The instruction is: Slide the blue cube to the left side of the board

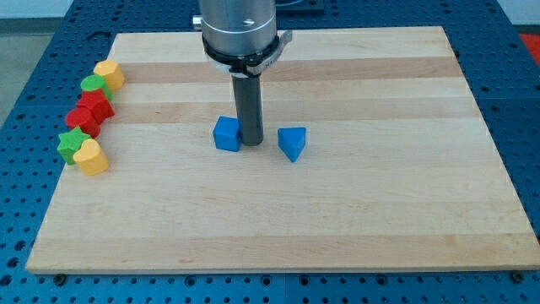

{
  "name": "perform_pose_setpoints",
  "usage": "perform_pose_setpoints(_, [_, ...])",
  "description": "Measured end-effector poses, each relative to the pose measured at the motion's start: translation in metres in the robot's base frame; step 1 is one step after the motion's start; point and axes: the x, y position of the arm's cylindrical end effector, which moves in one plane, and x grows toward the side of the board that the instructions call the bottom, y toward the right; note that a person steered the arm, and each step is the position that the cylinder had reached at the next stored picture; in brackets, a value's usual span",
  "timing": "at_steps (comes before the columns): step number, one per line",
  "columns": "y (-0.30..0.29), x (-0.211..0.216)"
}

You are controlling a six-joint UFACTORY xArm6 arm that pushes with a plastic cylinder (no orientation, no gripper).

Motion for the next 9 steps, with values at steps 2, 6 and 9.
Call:
perform_pose_setpoints(2, [-0.011, -0.027])
perform_pose_setpoints(6, [-0.082, 0.033])
perform_pose_setpoints(9, [-0.137, 0.072])
